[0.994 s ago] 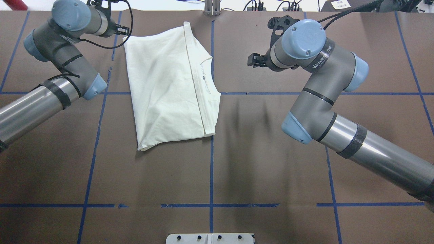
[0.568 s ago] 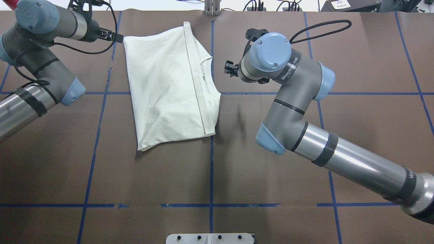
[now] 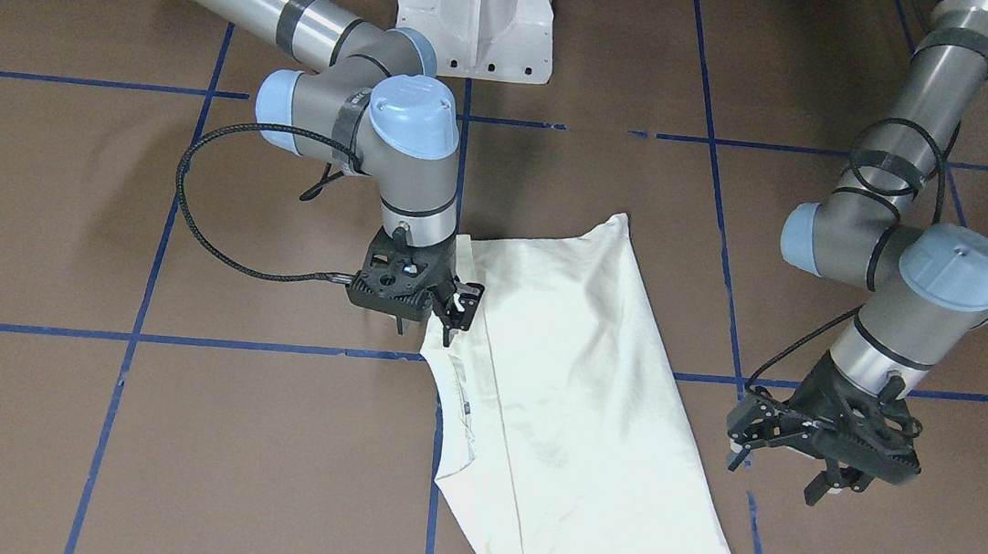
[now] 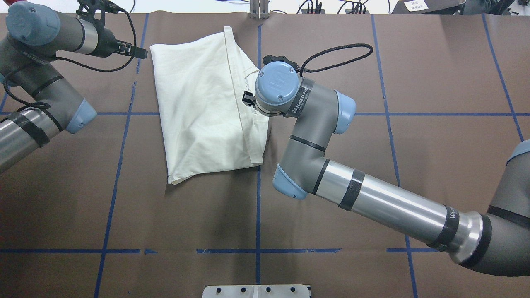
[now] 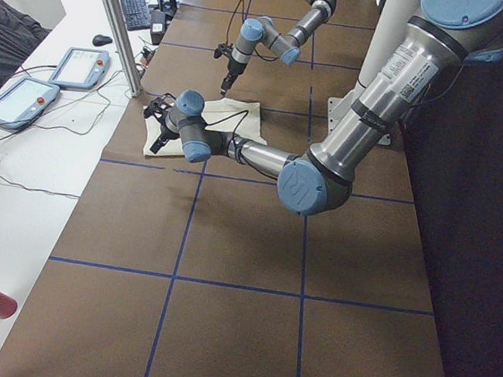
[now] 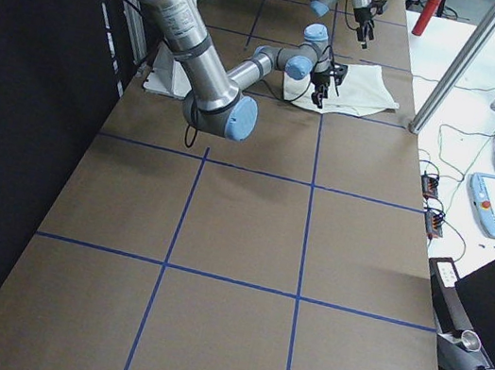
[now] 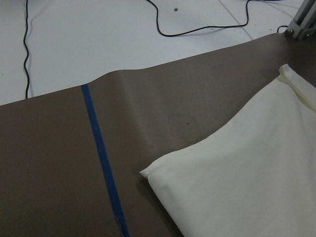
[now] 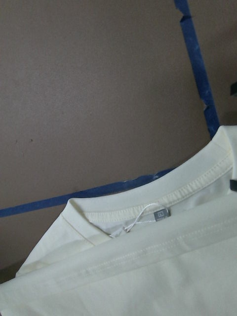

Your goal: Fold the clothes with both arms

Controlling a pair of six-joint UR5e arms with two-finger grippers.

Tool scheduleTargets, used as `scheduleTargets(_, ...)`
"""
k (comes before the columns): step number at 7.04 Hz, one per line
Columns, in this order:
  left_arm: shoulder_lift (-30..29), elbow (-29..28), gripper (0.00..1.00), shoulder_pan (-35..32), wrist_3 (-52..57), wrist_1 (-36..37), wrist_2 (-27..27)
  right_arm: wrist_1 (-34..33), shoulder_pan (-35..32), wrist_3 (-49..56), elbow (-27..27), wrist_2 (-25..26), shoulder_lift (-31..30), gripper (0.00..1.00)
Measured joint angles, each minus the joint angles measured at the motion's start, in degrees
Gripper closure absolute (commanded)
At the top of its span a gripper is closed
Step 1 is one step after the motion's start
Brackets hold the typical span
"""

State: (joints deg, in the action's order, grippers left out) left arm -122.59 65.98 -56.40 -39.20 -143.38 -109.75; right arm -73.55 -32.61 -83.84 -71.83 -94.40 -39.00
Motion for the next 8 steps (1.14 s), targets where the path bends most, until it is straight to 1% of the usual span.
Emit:
scheduleTargets(3,0.4,0.0,0.0,0.1,-0.1,-0.4,0.0,0.2,1.3,0.2,2.3,2.0,0.3,0.4)
scheduleTargets(7,0.4,0.0,0.0,0.1,-0.1,-0.5,0.0,0.3,2.3,0.1,2.8,3.2,0.3,0.45)
scheduleTargets(8,0.4,0.0,0.0,0.1,-0.1,-0.5,0.0,1.1,2.5,0.1,2.9,3.3,0.1,0.49)
